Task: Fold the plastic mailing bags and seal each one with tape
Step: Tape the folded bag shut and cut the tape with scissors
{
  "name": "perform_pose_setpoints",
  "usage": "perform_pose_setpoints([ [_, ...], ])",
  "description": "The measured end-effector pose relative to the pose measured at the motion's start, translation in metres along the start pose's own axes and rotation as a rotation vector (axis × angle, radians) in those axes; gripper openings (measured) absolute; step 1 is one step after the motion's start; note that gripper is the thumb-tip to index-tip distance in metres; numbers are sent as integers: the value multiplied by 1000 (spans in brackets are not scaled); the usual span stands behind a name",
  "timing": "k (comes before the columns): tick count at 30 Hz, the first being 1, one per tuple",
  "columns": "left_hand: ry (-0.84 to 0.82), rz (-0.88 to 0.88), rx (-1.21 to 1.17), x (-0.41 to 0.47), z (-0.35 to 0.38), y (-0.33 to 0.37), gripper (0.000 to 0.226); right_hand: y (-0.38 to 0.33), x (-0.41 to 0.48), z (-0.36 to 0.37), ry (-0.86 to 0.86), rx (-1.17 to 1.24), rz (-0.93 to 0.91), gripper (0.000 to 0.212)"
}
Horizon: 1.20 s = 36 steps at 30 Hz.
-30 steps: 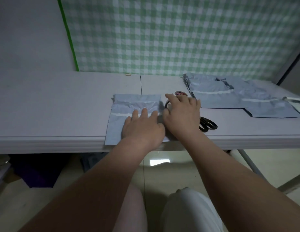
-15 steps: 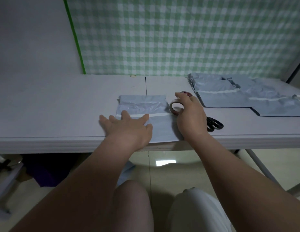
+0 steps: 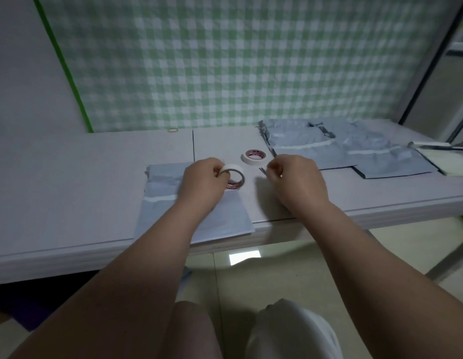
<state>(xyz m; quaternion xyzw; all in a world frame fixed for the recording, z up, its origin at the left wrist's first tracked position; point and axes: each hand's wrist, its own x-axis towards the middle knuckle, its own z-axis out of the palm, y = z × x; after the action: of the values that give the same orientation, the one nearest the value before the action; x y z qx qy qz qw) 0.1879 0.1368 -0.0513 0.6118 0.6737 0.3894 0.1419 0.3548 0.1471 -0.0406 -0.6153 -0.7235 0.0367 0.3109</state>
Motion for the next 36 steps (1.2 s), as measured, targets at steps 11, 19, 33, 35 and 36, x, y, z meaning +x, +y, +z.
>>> perform_pose_setpoints([
  [11,103,-189,-344,-1,5,-14,22,-9,-18,-34,-377,-359,173,14],
  [19,115,-244,-415,-3,2,-8,20,-26,-28,-39,-352,-421,174,24],
  [33,112,-118,-189,-6,-7,-21,14,-36,-81,-17,-512,1490,766,30],
  [35,114,-106,-177,-7,-7,-21,14,-39,-86,-17,-529,1571,809,32],
  [36,116,-100,-167,-7,-7,-22,14,-40,-87,-18,-532,1593,814,33],
])
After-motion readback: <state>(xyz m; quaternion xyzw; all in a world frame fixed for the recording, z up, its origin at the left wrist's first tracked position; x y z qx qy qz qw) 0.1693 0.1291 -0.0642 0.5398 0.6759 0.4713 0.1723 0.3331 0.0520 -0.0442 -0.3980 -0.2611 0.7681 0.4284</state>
